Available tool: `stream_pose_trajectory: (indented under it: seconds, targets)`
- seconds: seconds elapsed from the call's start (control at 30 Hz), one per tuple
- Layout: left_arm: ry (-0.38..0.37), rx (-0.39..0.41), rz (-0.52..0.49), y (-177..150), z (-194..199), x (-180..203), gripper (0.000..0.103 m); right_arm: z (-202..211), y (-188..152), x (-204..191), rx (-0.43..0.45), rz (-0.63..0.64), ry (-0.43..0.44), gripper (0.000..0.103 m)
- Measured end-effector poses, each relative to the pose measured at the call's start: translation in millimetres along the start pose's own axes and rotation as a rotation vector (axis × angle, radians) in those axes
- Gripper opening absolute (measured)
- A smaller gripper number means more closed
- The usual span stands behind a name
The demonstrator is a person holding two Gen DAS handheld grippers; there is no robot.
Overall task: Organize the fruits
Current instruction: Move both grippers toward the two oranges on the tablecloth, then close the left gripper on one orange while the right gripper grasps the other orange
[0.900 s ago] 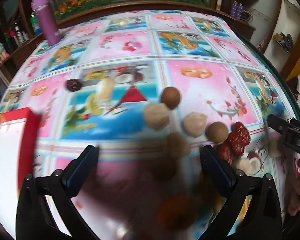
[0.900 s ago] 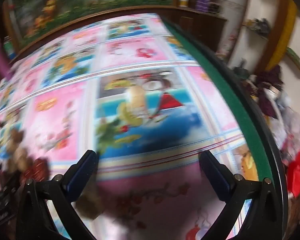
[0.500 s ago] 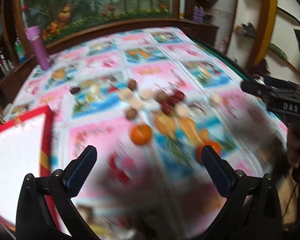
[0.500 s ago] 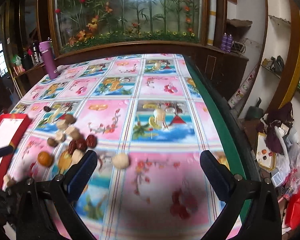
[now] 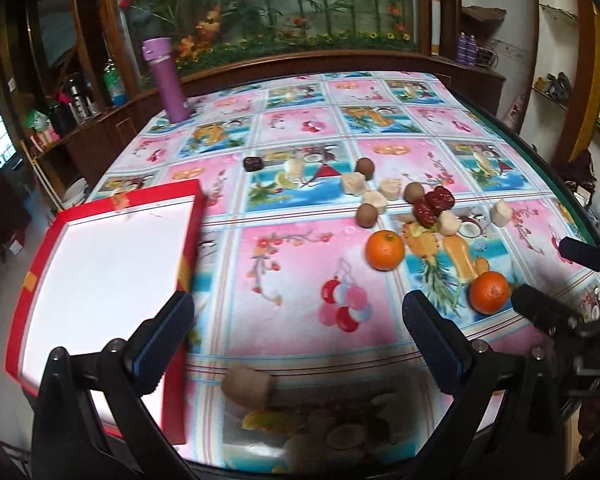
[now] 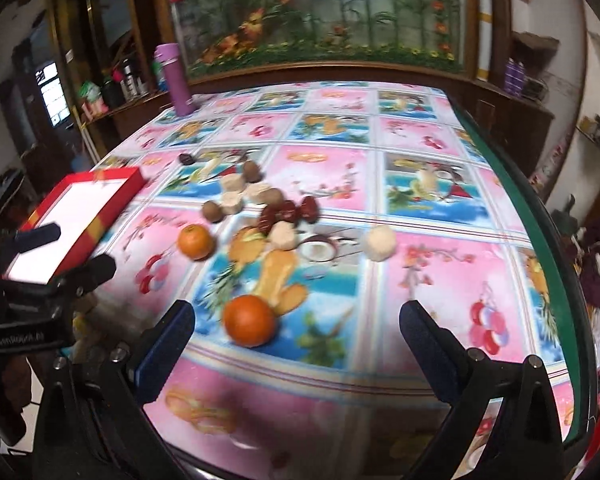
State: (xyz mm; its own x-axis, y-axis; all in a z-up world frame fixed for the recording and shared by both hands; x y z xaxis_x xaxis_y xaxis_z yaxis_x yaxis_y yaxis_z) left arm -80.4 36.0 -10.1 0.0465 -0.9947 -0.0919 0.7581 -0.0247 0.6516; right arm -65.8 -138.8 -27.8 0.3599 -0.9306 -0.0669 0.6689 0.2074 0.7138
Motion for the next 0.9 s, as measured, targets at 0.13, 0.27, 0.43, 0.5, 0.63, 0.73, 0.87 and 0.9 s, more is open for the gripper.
stream_pose_trajectory:
  seconds: [0.13,0.27,0.43,0.5,0.63,0.73,0.87,0.9]
  targets:
    - [-0.008,0.014,0.027,2.8,4.5,-6.7,0.103,2.2,1.6,-4.1,0.001,-0.012,0.012,0.102]
    - [0.000,0.028,0.038,6.3,6.5,-10.1,0.103,2.1,1.2,-6.0,-0.007,-0.017,0.002,0.102]
    - [0.001,0.036,0.040,6.3,6.4,-12.4,0.103,-2.9,0.1,-10.8,-0.018,-0.023,0.006,0.102]
    - [-0.001,0.040,0.045,6.6,4.5,-14.0,0.103,-5.6,-0.5,-12.7,-0.027,-0.025,0.017,0.100]
    - [-0.010,0.030,0.050,7.2,-3.2,-14.9,0.103,-12.1,-4.7,-14.2,-0.052,-0.030,0.036,0.093]
    - [-0.021,0.023,0.052,8.3,-10.3,-14.6,0.103,-18.8,-9.8,-14.5,-0.080,-0.043,0.064,0.085]
    - [-0.082,0.008,0.043,15.4,-25.8,-4.0,0.103,-31.2,-18.7,-17.2,-0.135,-0.055,0.105,0.058]
    - [-0.115,-0.002,0.037,18.9,-32.4,3.0,0.103,-34.5,-20.9,-17.6,-0.147,-0.053,0.108,0.054]
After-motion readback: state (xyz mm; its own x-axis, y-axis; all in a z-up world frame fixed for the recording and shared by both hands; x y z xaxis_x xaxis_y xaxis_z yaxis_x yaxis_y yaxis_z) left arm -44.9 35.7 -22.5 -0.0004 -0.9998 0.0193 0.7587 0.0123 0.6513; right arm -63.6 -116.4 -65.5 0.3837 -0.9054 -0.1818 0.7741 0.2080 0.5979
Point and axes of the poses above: each gripper's, at about its wrist camera, not at the fingertips, and z roughly against the way its jaws point, x to its right, y to its top, the point moved 9 cm from there along -z, roughly the way its jaws point, and after that the axes turned 1 degree about z, right-handed, at the moved point
